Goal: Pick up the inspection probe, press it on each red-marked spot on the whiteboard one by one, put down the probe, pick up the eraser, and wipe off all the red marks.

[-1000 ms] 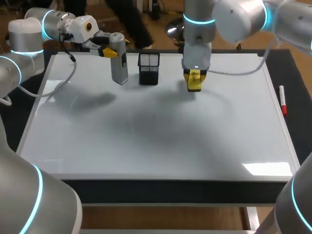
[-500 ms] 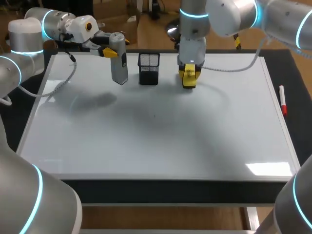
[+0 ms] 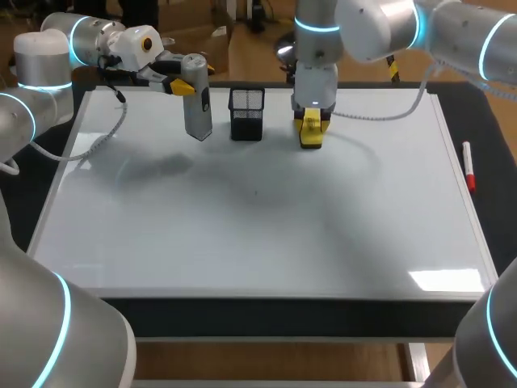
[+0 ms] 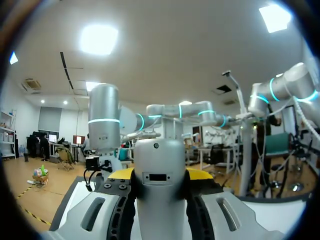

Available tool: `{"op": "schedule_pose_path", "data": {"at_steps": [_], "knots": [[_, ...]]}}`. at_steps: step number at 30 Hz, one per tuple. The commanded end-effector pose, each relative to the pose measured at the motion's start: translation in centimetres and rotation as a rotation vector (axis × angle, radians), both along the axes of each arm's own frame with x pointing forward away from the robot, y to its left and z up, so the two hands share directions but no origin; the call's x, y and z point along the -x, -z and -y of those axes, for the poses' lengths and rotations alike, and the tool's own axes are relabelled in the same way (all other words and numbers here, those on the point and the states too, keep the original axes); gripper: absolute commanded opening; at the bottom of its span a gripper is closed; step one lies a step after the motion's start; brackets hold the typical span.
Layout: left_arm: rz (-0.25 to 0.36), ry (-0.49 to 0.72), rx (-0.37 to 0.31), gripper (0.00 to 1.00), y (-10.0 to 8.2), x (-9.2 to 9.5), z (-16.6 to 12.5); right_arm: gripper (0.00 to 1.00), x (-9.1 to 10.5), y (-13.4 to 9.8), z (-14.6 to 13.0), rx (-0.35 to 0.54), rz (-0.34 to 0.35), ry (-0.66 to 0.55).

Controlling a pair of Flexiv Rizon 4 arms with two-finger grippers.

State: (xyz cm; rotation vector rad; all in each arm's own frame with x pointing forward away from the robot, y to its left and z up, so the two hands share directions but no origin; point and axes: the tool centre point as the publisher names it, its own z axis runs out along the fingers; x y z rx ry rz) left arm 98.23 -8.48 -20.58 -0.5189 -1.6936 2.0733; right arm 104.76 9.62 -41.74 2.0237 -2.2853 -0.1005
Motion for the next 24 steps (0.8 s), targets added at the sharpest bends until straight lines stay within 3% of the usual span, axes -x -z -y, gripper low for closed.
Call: {"op": "schedule_pose_path", "data": {"at_steps": [1, 2, 4, 5, 15, 19, 24], "knots": [[0.018, 0.129, 0.014, 0.00, 0.2, -0.8, -0.2, 0.00, -0.6, 0.6, -0.2, 0.006, -0.010, 0.000], [0.018, 0.129, 0.014, 0.00, 0.2, -0.8, -0.2, 0.00, -0.6, 0.7, -0.2, 0.006, -0.012, 0.000], [0.018, 0.129, 0.014, 0.00, 0.2, -0.8, -0.2, 0.50, -0.6, 0.7, -0.3, 0.004, -0.014, 0.001], [0.018, 0.129, 0.014, 0.00, 0.2, -0.8, -0.2, 1.00, -0.6, 0.7, -0.3, 0.004, -0.014, 0.002], [0.018, 0.129, 0.014, 0.00, 0.2, -0.8, -0.2, 1.00, 0.4, -1.3, 1.2, 0.004, 0.030, 0.097], [0.018, 0.129, 0.014, 0.00, 0.2, -0.8, -0.2, 1.00, 1.2, -2.3, 2.2, -0.023, 0.046, 0.201], [0.018, 0.129, 0.014, 0.00, 0.2, -0.8, -0.2, 1.00, 2.1, -3.6, 3.9, -0.119, 0.067, 0.390]]}}
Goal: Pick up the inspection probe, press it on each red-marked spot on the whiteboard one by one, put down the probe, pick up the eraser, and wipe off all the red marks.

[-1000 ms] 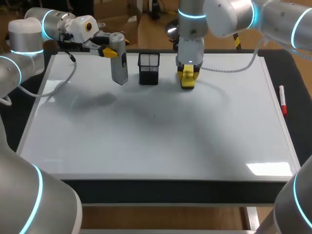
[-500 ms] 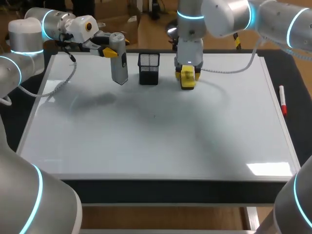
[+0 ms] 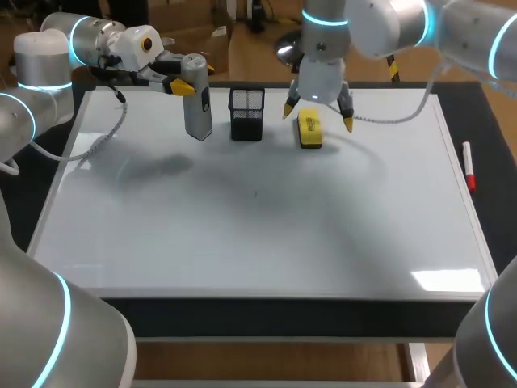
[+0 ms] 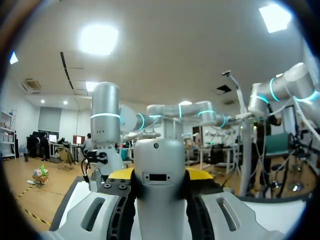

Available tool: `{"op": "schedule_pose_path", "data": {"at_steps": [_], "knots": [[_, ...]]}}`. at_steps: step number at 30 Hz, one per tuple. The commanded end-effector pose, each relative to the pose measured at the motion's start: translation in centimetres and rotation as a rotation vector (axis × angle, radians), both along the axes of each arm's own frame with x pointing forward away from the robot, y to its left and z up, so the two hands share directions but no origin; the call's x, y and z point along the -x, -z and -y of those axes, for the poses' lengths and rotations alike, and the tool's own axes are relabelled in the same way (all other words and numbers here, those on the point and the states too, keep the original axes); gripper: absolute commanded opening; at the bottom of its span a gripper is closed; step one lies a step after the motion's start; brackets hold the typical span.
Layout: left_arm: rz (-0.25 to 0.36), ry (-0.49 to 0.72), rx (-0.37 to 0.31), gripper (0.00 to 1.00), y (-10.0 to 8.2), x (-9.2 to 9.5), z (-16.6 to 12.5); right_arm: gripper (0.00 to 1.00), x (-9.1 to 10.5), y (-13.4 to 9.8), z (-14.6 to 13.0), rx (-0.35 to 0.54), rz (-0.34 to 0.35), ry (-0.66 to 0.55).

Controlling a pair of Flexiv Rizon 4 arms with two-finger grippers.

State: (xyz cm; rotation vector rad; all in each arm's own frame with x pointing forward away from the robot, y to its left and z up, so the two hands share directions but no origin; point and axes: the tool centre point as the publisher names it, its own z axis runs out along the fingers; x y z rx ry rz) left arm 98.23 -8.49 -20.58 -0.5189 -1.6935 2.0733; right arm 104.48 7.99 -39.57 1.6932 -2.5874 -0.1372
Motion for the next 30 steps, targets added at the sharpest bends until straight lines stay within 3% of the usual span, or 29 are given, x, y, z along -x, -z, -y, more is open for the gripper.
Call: {"op": "schedule_pose_path", "data": {"at_steps": [1, 8, 14, 17, 26, 27, 30], "knots": [[0.019, 0.129, 0.014, 0.00, 0.2, -0.8, -0.2, 1.00, 1.9, -1.7, 2.7, -0.096, 0.063, 0.148], [0.019, 0.129, 0.014, 0.00, 0.2, -0.8, -0.2, 1.00, 2.8, -4.8, 5.5, -0.238, 0.118, 0.408], [0.019, 0.129, 0.014, 0.00, 0.2, -0.8, -0.2, 1.00, 2.8, -7.9, 6.8, -0.190, 0.086, 0.640], [0.019, 0.129, 0.014, 0.00, 0.2, -0.8, -0.2, 1.00, 3.0, -9.1, 7.4, -0.233, 0.072, 0.730], [0.019, 0.129, 0.014, 0.00, 0.2, -0.8, -0.2, 1.00, 3.2, -11.7, 8.4, -0.369, 0.021, 0.875], [0.019, 0.129, 0.014, 0.00, 0.2, -0.8, -0.2, 1.00, 3.2, -12.1, 8.5, -0.408, 0.041, 0.876], [0.019, 0.129, 0.014, 0.00, 0.2, -0.8, -0.2, 1.00, 3.2, -12.7, 8.8, -0.411, 0.048, 0.906]]}}
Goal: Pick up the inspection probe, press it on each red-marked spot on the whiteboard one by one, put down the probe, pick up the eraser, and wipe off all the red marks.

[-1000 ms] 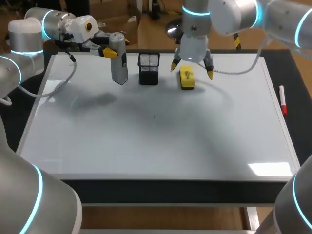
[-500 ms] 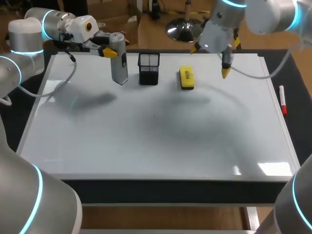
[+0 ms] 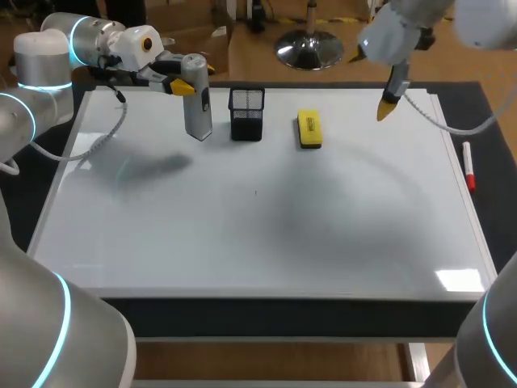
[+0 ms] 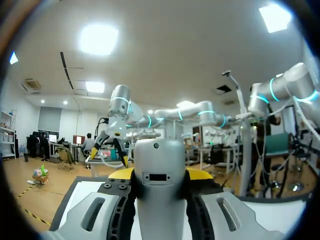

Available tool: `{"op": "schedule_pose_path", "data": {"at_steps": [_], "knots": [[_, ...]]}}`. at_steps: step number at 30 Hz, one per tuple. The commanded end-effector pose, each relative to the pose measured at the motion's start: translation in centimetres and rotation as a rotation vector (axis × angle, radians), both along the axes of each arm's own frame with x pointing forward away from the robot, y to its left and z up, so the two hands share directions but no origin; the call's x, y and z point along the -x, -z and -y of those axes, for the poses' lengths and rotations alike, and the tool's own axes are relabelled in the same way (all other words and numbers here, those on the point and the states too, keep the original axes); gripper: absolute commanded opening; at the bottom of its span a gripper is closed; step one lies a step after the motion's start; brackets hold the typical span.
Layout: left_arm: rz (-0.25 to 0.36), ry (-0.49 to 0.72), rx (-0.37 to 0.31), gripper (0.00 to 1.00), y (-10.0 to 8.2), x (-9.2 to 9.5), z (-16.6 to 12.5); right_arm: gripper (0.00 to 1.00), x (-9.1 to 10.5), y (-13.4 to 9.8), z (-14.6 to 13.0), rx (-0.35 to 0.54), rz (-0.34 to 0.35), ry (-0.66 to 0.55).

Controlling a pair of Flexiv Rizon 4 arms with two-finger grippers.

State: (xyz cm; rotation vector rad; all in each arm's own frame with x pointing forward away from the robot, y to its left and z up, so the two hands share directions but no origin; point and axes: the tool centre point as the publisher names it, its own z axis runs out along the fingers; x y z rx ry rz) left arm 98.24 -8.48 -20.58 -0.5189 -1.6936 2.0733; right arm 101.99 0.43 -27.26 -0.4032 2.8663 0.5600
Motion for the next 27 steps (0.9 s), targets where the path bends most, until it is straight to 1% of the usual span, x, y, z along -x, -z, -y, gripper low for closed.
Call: {"op": "schedule_pose_path", "data": {"at_steps": [1, 2, 27], "knots": [[0.018, 0.129, 0.014, 0.00, 0.16, -0.77, -0.19, 1.00, 0.65, -0.44, 1.42, -0.023, 0.069, 0.046], [0.018, 0.129, 0.014, 0.00, 0.16, -0.77, -0.19, 1.00, 0.75, -0.64, 1.45, -0.016, 0.113, 0.043], [0.018, 0.129, 0.014, 0.00, 0.16, -0.77, -0.19, 1.00, 0.75, -0.64, 1.45, -0.016, 0.113, 0.043]]}}
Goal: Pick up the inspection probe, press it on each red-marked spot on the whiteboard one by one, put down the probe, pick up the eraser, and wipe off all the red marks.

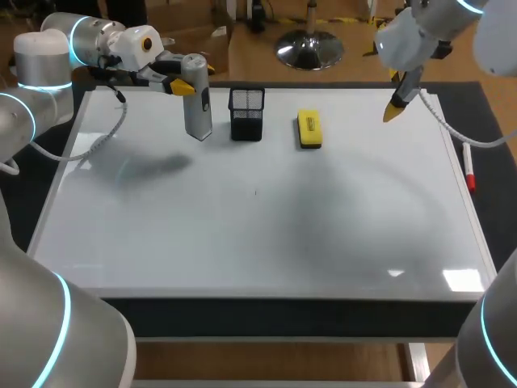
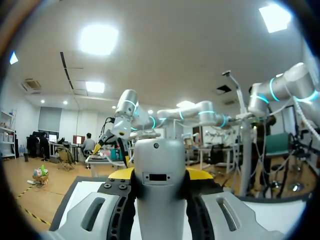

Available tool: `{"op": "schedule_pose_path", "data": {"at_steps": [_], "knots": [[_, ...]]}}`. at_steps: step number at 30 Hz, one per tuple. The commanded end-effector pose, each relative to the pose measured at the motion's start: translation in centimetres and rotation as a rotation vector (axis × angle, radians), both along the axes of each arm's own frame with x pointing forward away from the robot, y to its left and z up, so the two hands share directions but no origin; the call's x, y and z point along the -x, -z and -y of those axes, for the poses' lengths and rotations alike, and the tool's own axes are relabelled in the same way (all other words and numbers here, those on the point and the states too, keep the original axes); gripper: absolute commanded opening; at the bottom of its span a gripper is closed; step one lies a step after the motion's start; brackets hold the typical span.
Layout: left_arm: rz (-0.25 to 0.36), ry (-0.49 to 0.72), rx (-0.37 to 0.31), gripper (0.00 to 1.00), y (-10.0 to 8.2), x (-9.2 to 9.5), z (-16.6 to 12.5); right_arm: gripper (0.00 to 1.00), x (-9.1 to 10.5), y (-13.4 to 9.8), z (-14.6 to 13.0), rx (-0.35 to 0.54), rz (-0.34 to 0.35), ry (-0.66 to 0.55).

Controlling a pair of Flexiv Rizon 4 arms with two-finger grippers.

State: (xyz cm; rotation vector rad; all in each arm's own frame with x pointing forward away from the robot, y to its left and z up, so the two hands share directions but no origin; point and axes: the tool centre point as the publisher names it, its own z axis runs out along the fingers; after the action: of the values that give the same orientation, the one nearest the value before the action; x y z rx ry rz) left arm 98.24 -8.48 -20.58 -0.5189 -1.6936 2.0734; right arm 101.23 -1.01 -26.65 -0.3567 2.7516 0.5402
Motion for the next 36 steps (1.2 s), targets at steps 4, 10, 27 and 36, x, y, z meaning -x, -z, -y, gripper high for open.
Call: {"op": "schedule_pose_path", "data": {"at_steps": [4, 10, 27, 36], "knots": [[0.018, 0.130, 0.014, 0.00, 0.2, -0.8, -0.2, 1.00, 0.0, 0.0, 0.0, 0.004, -0.001, 0.000], [0.046, 0.072, -0.015, 0.00, -0.4, -1.1, 0.1, 1.00, 0.0, 0.0, 0.0, 0.004, -0.001, 0.000], [0.050, -0.284, -0.033, 0.00, -5.7, -3.4, -2.7, 1.00, 0.0, 0.0, 0.0, 0.004, -0.001, 0.000], [0.053, -0.493, -0.010, 0.00, -7.4, -5.1, -0.9, 1.00, 0.0, 0.0, 0.0, 0.004, -0.001, 0.000]]}}
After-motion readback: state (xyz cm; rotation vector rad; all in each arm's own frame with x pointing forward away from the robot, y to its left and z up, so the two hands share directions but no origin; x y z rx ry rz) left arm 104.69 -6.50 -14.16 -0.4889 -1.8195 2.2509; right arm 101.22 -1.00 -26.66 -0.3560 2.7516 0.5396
